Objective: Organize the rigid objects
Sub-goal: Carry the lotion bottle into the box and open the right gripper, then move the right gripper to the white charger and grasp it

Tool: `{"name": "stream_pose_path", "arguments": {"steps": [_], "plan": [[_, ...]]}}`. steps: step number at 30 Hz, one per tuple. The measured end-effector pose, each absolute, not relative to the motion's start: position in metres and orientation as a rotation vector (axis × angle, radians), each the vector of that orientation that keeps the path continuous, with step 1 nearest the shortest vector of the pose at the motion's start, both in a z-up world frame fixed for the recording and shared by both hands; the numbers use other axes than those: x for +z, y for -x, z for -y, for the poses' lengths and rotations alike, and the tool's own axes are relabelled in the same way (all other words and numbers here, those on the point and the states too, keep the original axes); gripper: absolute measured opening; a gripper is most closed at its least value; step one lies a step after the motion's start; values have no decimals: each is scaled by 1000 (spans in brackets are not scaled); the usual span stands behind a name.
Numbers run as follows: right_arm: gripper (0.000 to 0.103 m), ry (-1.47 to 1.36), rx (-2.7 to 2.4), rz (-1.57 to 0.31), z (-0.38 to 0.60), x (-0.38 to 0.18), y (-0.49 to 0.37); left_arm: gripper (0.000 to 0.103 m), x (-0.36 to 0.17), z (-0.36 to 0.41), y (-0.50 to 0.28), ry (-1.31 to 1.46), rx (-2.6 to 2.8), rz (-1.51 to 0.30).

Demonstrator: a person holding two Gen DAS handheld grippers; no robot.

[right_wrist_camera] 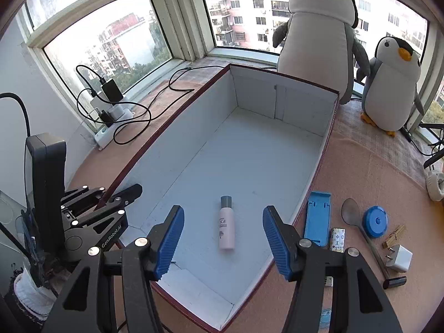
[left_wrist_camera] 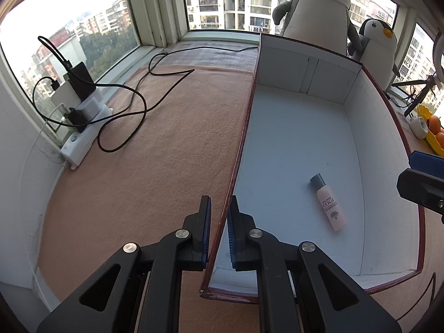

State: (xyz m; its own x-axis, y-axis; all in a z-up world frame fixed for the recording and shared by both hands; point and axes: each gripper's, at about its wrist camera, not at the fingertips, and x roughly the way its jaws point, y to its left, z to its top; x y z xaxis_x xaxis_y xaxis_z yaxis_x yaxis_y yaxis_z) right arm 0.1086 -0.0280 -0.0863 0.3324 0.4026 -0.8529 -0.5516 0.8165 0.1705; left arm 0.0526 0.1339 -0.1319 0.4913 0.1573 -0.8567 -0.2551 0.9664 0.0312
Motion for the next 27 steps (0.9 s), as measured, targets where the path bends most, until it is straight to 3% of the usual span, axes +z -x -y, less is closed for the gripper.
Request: {"name": "stream_pose_path", "arguments": {"steps": [17, 21, 27], "plan": [[55, 93, 506, -1040, 117, -73, -97, 10, -134, -137, -53, 117, 243, -1041], [64, 74, 447, -1060, 155, -77, -97, 10, -134, -137, -53, 116, 242, -1043], [64, 65, 360, -1091, 201, -86, -100, 10, -134, -137, -54, 117, 242, -1045]]}}
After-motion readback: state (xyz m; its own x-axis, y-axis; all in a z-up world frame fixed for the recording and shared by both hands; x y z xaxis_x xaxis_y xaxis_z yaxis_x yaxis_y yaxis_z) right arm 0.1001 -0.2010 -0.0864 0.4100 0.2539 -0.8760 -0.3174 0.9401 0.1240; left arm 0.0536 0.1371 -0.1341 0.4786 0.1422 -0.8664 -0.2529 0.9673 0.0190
